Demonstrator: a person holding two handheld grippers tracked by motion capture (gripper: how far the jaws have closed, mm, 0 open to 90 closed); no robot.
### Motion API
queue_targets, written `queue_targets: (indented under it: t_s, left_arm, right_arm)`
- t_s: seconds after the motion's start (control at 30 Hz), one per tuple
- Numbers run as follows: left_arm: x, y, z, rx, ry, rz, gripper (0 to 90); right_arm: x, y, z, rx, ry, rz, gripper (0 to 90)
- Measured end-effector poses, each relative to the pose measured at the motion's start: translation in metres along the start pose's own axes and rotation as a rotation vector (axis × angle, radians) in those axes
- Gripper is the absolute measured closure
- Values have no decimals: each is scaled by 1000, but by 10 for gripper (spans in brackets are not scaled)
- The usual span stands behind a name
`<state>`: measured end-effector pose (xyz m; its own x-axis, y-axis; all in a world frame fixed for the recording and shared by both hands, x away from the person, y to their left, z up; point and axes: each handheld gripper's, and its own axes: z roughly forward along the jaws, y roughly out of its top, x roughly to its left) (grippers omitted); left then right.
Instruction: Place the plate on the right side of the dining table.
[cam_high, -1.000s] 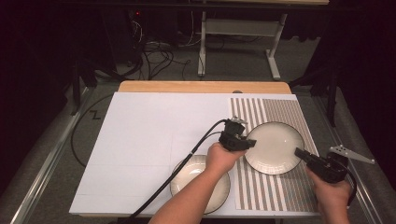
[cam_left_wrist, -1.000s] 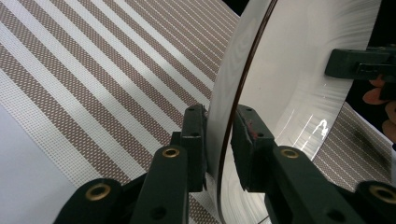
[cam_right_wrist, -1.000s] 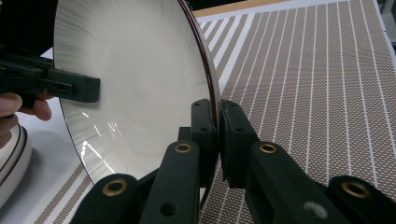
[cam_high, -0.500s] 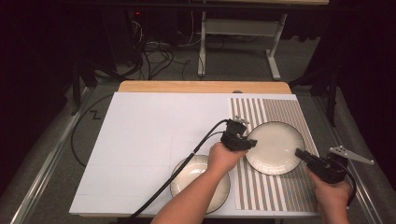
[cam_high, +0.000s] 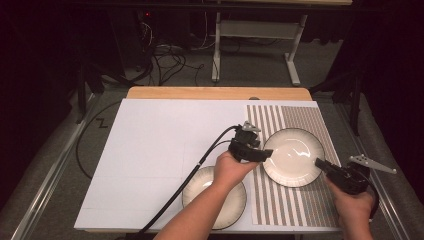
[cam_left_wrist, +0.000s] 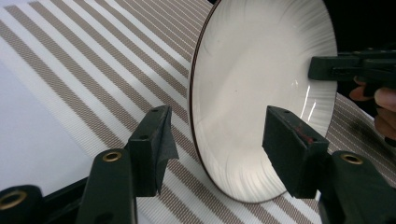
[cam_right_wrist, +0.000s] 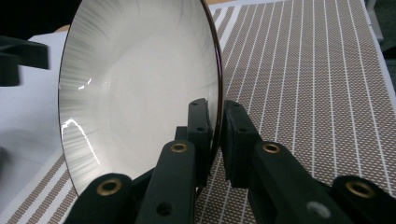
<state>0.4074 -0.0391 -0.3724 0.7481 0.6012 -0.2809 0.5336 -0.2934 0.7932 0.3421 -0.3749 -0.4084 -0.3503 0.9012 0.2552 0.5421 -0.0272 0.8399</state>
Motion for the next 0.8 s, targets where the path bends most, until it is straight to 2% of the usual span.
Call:
queue_targets:
  t_s: [0.2,0.4,0.63,0.8]
  left_arm:
    - [10,-13,-35,-40,10,6,381]
    - [22,-27,-68,-60,48,28,338]
    - [33,-46,-103,-104,73,40,300]
    - [42,-62,-128,-134,103,34,268]
  right_arm:
    - [-1,2,5,22,-19,5,841]
    - [-2,2,10,47,-38,18,826]
    - [-4,2,13,65,-50,28,818]
    - [-4,2,13,67,-54,30,817]
